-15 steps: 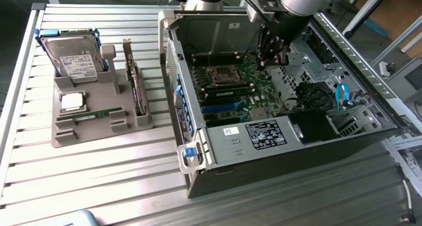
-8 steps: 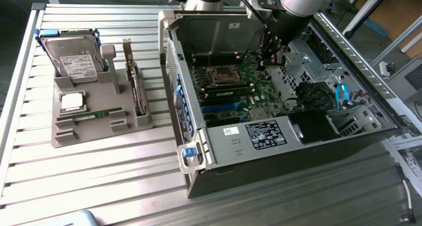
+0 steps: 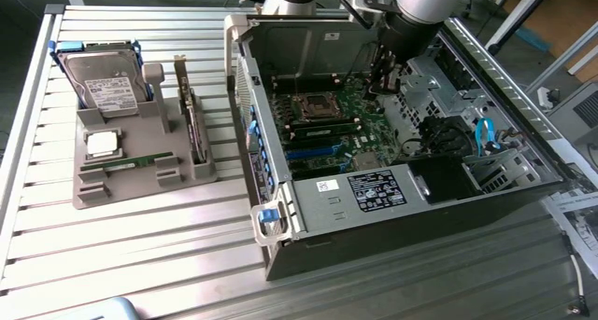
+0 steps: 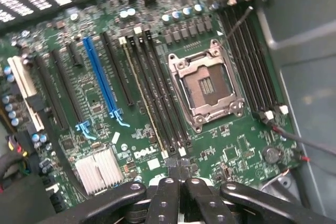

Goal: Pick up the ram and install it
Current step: 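Press down the ram until it locks into place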

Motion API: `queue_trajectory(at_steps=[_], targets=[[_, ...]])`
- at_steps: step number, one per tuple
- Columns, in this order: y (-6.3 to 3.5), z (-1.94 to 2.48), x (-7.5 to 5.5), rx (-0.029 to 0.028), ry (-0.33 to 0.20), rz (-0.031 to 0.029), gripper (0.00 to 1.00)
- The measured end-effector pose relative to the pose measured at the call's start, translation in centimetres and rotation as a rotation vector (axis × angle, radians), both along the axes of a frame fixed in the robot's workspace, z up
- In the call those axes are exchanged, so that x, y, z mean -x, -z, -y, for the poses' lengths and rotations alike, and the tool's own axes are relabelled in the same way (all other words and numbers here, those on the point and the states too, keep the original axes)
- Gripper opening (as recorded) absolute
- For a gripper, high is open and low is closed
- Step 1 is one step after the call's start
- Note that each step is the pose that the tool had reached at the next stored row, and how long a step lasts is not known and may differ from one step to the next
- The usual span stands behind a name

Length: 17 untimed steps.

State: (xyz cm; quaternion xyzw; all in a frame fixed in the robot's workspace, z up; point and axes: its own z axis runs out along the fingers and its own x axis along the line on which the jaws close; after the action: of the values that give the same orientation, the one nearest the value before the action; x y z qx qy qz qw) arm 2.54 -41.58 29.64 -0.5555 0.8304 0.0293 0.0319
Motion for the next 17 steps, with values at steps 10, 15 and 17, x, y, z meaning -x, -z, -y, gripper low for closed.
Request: queue_trajectory(at_steps=[10,15,17], targets=[[0.09,0.00,0.00,-0.0001,0.181,0.0000,0.11],[0.13,0.00,0.00,0.0000,0.263,0.0000,0.11],[0.14,0.00,0.00,0.0000,0.297,0.0000,0.11]])
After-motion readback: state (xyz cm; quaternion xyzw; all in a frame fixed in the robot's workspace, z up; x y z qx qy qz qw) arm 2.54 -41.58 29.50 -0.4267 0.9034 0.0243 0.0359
